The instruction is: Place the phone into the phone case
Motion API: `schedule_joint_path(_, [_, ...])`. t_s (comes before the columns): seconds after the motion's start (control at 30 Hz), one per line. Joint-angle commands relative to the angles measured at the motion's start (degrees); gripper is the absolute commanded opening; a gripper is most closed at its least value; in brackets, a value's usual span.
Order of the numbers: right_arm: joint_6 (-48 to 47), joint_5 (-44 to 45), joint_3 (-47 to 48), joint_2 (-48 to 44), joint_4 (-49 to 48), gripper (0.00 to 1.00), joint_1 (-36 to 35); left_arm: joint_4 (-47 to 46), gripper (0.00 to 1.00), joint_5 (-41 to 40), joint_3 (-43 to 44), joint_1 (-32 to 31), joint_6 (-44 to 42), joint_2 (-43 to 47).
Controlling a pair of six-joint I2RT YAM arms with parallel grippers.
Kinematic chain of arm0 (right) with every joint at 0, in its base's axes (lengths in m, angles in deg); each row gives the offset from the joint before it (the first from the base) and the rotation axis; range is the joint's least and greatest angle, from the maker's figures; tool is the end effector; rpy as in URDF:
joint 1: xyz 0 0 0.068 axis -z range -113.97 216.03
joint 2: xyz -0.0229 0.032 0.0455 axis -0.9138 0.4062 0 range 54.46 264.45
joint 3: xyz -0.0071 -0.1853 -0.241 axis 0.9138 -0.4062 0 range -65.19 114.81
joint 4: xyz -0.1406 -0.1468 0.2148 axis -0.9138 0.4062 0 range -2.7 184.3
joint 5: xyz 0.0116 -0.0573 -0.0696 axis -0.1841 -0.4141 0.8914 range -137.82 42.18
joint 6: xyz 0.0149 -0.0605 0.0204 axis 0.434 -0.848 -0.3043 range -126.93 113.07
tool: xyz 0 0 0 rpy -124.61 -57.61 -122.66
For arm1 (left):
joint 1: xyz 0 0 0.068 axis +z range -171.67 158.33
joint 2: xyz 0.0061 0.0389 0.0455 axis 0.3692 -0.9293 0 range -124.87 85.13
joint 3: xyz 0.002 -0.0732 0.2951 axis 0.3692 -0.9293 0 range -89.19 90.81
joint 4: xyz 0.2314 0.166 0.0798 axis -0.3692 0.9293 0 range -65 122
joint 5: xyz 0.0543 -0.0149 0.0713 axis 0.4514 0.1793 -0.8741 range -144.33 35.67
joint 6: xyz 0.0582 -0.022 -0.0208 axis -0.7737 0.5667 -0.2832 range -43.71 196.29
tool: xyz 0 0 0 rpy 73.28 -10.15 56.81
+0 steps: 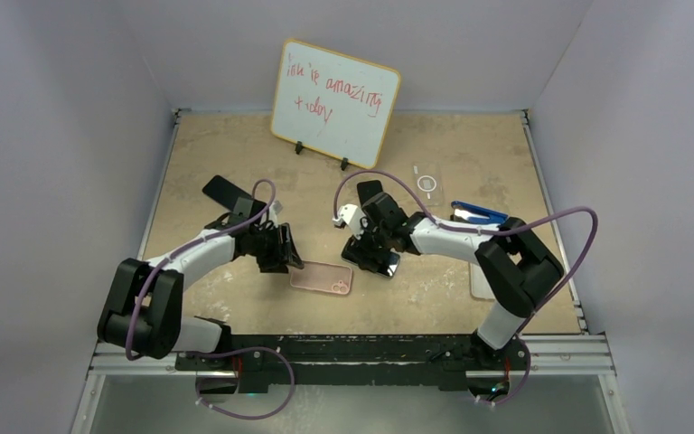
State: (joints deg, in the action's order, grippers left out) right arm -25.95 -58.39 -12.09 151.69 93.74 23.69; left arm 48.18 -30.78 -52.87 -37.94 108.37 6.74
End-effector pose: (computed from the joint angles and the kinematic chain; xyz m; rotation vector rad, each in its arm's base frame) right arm 0.2744 0.2631 0.1582 -1.3331 2.0859 0.4033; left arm 0.2440 -0.0926 0.1496 -0.2591 2.8017 -0.7869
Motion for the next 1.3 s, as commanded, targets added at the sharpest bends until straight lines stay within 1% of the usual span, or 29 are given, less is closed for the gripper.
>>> schedule_joint_path(0.0, [2.0, 5.1, -2.9, -1.6, 4.1, 0.6, 0.0, -4.5, 0.48, 3.5, -1.3, -0.6, 1.4, -0.2])
schedule_joint_path(0.17, [4.8, 7.8, -5.1, -3.7, 3.0, 0.57, 0.0, -6.6, 0.47, 5.0, -1.9, -1.1, 2.7, -0.8])
schedule_joint_path(0.37, [6.0, 7.8, -7.1, -5.7, 0.3, 0.54, 0.0, -12.9, 0.46, 10.4, -4.4, -1.4, 5.8, -2.2])
schedule_joint_path(0.6, [7.8, 9.5, -8.9, -8.9, -2.4, 0.52, 0.0, -16.2, 0.46, 12.7, -6.4, -1.5, 8.0, -1.6])
schedule_joint_path(0.7, [8.8, 10.4, -10.0, -10.4, -4.3, 0.52, 0.0, -14.6, 0.46, 11.2, -5.8, -1.5, 7.2, -0.5])
schedule_joint_path(0.87, [9.5, 9.6, -11.8, -13.2, -6.3, 0.51, 0.0, -7.9, 0.5, 7.4, -2.2, -1.4, 3.7, 1.2])
schedule_joint_path(0.97, [9.5, 9.2, -11.9, -14.2, -6.3, 0.51, -0.1, -6.0, 0.53, 6.4, -0.5, -1.2, 2.5, 1.9])
schedule_joint_path(1.2, [9.5, 6.1, -11.9, -16.7, -6.3, 0.49, -0.6, -3.3, 0.64, 5.8, 1.9, -0.3, 1.3, 2.7])
schedule_joint_path(1.27, [9.9, 5.5, -11.7, -17.5, -7.7, 0.49, -0.9, -2.1, 0.67, 5.9, 2.6, 0.3, 1.0, 2.7])
